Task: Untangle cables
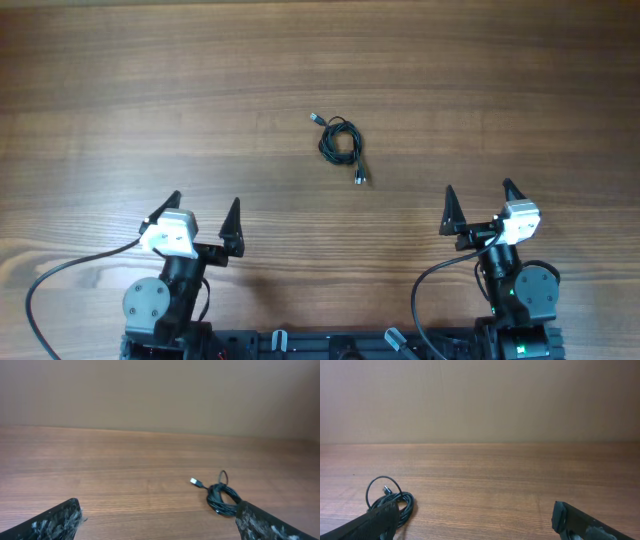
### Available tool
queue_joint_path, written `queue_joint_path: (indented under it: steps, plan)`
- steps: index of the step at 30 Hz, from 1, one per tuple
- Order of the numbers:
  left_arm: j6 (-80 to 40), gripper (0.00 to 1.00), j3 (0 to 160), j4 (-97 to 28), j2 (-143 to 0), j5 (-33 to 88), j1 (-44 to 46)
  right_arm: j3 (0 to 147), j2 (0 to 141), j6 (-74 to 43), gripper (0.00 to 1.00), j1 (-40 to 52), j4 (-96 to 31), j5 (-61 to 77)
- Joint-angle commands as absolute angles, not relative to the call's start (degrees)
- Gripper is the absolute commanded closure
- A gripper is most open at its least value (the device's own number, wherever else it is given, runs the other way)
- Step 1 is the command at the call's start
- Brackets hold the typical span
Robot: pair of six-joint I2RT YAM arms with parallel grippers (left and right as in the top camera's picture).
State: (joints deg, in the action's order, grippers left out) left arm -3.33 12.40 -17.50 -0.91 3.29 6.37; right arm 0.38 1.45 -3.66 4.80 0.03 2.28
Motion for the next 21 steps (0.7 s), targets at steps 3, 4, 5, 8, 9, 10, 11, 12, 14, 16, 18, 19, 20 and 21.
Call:
queue_joint_path:
  steps: [3,4,5,8,9,10,11,12,14,16,18,19,20,21]
  plan:
    - [-3.88,0.0,13.63,-13.91,-0.93,-0.49,6.59,0.3,1.72,-4.51,0.0,5.02,0.21,1.5]
    - [-3.88,0.0,13.63,-13.96,-0.93,-0.51,6.59,0.3,1.72,-4.51,0.0,5.04,0.23,1.5]
    - [-3.88,0.0,13.63,-13.93,-0.93,-0.49,6.59,0.3,1.72,-4.51,0.0,5.02,0.21,1.5]
    - [-3.86,0.0,13.63,-13.96,-0.93,-0.51,6.59,0.3,1.72,-4.51,0.0,5.04,0.21,1.5]
    - [-3.88,0.0,13.63,-13.93,-0.93,-0.51,6.59,0.3,1.72,-4.51,0.0,5.04,0.23,1.5]
    - [-3.88,0.0,13.63,-13.89,-0.93,-0.49,6.59,0.3,1.72,-4.51,0.0,5.02,0.21,1.5]
    - [-3.92,0.0,13.63,-13.98,-0.93,0.34,6.59,0.3,1.72,-4.51,0.0,5.02,0.21,1.5]
    - [-3.92,0.0,13.63,-13.93,-0.93,2.2,6.59,0.3,1.72,-4.49,0.0,5.04,0.21,1.5]
    - [-5.19,0.0,13.85,-13.5,-0.93,3.18,6.59,0.3,1.72,-4.51,0.0,5.02,0.21,1.5]
    - [-7.4,0.0,14.94,-13.98,-1.5,2.04,6.59,0.3,1.72,-4.51,0.0,5.02,0.23,1.5]
    - [-9.13,0.0,16.69,-14.52,-3.77,2.07,6.59,0.3,1.72,-4.51,0.0,5.02,0.21,1.5]
    - [-10.04,0.0,17.39,-14.5,-5.48,2.09,6.59,0.3,1.72,-4.51,0.0,5.02,0.21,1.5]
    - [-11.2,0.0,18.41,-14.61,-8.36,2.09,6.59,0.3,1.72,-4.51,0.0,5.02,0.23,1.5]
    - [-11.18,0.0,19.64,-14.63,-11.51,2.5,6.61,0.3,1.72,-4.49,0.0,5.02,0.23,1.5]
